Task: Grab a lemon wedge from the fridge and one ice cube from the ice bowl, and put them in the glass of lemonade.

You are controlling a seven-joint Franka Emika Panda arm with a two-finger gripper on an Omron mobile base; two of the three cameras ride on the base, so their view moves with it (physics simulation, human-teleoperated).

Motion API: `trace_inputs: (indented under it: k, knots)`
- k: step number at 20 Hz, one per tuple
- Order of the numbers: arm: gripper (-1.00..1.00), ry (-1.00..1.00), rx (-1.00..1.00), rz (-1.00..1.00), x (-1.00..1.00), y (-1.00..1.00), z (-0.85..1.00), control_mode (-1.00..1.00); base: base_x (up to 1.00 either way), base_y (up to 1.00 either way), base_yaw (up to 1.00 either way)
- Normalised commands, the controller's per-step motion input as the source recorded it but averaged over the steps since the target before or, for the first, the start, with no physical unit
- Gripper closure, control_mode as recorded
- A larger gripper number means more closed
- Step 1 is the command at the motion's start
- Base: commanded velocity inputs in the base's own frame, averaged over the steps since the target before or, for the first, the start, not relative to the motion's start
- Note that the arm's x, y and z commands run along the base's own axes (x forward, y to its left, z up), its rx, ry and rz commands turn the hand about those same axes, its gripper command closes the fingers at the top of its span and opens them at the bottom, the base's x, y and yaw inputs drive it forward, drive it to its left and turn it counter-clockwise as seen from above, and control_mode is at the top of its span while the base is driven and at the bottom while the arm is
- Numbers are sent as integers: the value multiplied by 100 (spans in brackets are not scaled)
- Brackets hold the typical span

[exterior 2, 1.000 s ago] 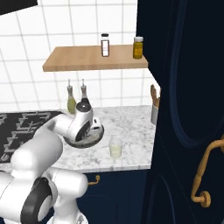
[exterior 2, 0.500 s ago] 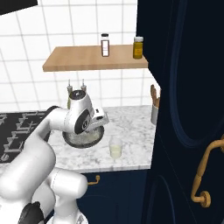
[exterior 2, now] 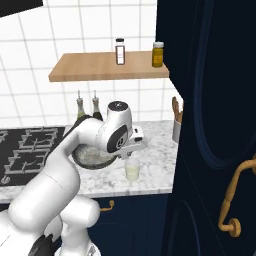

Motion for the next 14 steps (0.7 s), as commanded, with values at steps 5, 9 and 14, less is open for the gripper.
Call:
trace_inputs:
  k: [5,9,14]
  knots:
    - [100,0,0,-2,4,0,-23,-100,0,0,0]
    - [100,0,0,0,14,0,-19,-100,0,0,0]
    - [100,0,0,0,22,-1,-6,-100,0,0,0]
